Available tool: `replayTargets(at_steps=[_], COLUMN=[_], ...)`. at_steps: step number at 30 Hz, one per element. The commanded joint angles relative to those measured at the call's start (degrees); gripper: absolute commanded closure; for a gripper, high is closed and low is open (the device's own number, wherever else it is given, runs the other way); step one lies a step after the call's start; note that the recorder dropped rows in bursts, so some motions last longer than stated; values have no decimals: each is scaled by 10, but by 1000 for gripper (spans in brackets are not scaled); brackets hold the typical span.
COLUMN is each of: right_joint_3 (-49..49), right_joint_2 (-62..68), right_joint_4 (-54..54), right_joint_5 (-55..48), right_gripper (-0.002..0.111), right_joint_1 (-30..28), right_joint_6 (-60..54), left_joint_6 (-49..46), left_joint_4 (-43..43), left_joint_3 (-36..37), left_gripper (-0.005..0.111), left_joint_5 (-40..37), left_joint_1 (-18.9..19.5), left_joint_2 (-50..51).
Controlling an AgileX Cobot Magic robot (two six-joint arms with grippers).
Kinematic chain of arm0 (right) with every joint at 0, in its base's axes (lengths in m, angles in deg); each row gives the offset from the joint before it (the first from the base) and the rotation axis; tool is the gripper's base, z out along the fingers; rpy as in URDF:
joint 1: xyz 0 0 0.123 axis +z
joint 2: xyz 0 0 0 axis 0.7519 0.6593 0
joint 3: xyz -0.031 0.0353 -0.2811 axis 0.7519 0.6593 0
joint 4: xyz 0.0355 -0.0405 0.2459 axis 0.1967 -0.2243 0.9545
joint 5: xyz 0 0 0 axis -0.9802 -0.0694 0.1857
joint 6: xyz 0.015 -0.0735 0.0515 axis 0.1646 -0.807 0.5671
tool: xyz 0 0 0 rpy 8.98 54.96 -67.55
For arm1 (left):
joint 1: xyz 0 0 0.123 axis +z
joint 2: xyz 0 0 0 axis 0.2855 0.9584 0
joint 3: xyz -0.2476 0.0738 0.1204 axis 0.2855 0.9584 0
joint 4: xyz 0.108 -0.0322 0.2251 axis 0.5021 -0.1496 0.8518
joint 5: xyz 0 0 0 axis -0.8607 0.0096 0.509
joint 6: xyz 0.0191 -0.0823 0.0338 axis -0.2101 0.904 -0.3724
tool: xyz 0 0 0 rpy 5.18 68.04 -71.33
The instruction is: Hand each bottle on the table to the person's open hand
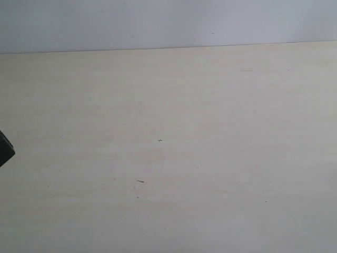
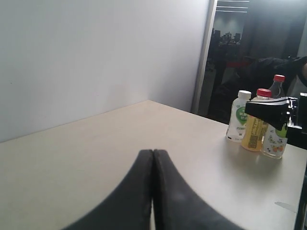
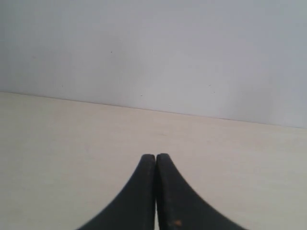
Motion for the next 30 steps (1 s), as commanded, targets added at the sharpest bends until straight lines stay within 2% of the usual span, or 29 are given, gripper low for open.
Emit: replayTargets(at_steps=[1, 18, 20, 21, 22, 23, 25, 30], right_joint_3=[3, 3, 3, 3, 3, 3, 3, 3], right_joint_2=[-3, -3, -3, -3, -3, -3, -3, -3], right_joint_4=[0, 2, 2, 2, 2, 2, 2, 2], right_joint_5=[-1, -1, -1, -1, -1, -1, -1, -1], right_gripper=[108, 108, 108, 108, 108, 108, 108, 108], right_joint_1=[-3, -3, -3, -3, -3, -3, -3, -3], right_joint_6=[5, 5, 5, 5, 5, 5, 5, 5], left_joint_6=[-1, -1, -3, -27, -32, -29, -24, -12], left_joint_4=[1, 1, 7, 34, 43, 37, 32, 30], left_joint_3=[1, 1, 1, 1, 1, 1, 1, 1], left_gripper=[106, 106, 106, 106, 106, 106, 106, 106], left_joint_5=[2, 2, 2, -1, -10, -59, -130, -275], left_joint_1=[1, 3, 46, 115, 154, 225, 302, 459], left_joint_2=[-3, -3, -12, -29, -43, -74, -104, -174])
